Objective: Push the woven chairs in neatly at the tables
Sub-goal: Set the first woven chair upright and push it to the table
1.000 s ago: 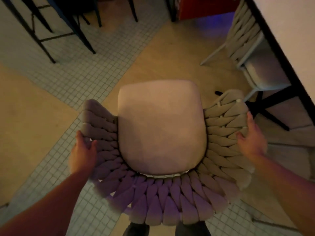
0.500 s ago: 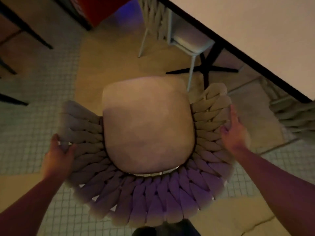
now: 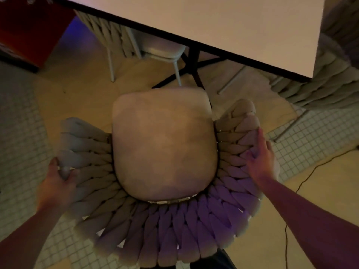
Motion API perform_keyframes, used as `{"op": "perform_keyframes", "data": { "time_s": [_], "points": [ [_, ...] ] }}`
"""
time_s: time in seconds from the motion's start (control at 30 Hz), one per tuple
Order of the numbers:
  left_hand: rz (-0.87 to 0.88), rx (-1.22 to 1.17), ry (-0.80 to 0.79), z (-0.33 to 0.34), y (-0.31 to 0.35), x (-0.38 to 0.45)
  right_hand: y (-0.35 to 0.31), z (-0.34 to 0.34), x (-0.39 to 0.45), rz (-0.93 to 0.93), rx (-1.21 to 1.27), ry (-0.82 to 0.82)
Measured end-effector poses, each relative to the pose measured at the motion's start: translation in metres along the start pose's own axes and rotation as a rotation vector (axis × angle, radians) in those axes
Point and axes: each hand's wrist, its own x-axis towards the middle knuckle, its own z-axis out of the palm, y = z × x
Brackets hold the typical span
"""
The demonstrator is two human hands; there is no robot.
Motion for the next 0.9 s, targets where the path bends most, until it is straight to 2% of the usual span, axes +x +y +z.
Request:
{"op": "perform_keyframes", "data": {
  "time_s": [0.23,0.57,0.9],
  "points": [
    [0.187,0.054,-0.094,-0.019,0.042,0.055,-0.002,0.011,-0.036,0.149,0.057,0.107],
    [0.281,0.098,-0.200,-0.030,0.100,0.119,-0.022,0.021,-0.055,0.347,0.086,0.173],
    [0.325,0.161,-0.189,-0.043,0.127,0.181,-0.060,0.038,-0.041,0.367,0.128,0.193]
  ]
}}
